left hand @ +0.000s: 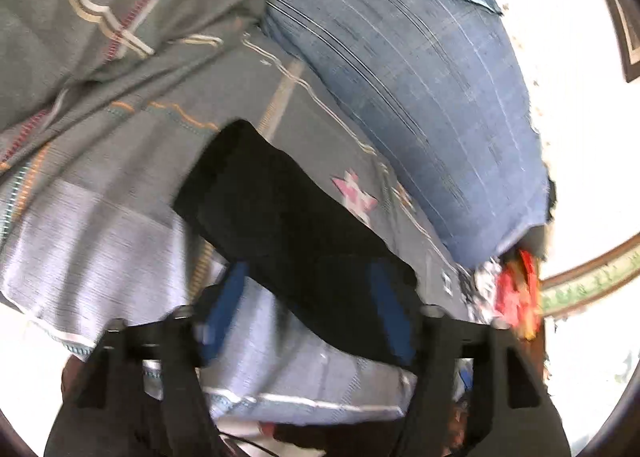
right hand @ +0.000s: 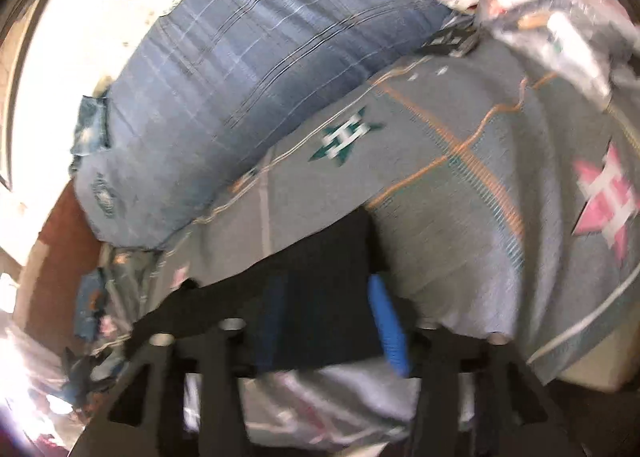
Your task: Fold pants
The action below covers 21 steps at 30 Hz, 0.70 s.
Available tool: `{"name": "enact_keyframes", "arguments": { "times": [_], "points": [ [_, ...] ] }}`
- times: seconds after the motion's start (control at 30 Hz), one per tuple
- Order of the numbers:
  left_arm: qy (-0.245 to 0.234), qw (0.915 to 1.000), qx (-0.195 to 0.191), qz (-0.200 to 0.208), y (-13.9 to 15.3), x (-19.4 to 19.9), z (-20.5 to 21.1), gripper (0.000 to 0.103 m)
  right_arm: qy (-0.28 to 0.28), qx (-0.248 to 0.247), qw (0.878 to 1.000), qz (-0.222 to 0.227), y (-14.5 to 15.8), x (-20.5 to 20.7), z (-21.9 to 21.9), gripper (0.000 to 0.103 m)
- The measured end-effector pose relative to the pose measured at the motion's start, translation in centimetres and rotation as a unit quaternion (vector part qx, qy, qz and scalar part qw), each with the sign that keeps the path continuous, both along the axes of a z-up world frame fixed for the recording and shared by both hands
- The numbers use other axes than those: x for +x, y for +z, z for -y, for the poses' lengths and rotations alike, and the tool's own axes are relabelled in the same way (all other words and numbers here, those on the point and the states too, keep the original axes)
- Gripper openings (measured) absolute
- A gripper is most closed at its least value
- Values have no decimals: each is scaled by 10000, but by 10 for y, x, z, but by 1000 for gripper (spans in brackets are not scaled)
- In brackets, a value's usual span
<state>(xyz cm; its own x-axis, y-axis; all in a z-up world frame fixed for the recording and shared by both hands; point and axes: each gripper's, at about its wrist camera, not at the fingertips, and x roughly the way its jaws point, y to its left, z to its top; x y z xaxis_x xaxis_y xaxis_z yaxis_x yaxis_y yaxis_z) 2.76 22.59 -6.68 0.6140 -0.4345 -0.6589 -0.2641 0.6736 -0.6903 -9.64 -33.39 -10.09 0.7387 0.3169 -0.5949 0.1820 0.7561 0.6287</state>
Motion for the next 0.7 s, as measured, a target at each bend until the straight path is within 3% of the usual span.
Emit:
{"name": "enact_keyframes", "arguments": {
  "times": [0.13,0.27,0.33,0.53,0.6,0.67,0.7],
  "points": [
    [-126,9971,-640,-404,-31,7,3,67,592,779,9945,-373,-34,14,-39,56],
    [-59,9981,-468,-400,-35,18,6,67,816,1109,9884,-645,-55,28,-64,56],
    [-61,9977,-592,-335,-34,27,7,67,932,1255,9847,-769,-62,37,-72,56],
    [-122,9990,-396,-172,-21,51,14,66,928,1390,9816,-928,-71,51,-85,56],
    [-241,9986,-448,-140,-17,62,14,51,991,1417,9803,-953,-69,51,-88,56],
    [-366,9986,-389,-11,-12,69,13,47,1087,1397,9805,-857,-64,48,-94,56],
    [-361,9992,-176,-2,-11,73,11,44,1105,1362,9808,-853,-63,46,-93,56]
  ]
}}
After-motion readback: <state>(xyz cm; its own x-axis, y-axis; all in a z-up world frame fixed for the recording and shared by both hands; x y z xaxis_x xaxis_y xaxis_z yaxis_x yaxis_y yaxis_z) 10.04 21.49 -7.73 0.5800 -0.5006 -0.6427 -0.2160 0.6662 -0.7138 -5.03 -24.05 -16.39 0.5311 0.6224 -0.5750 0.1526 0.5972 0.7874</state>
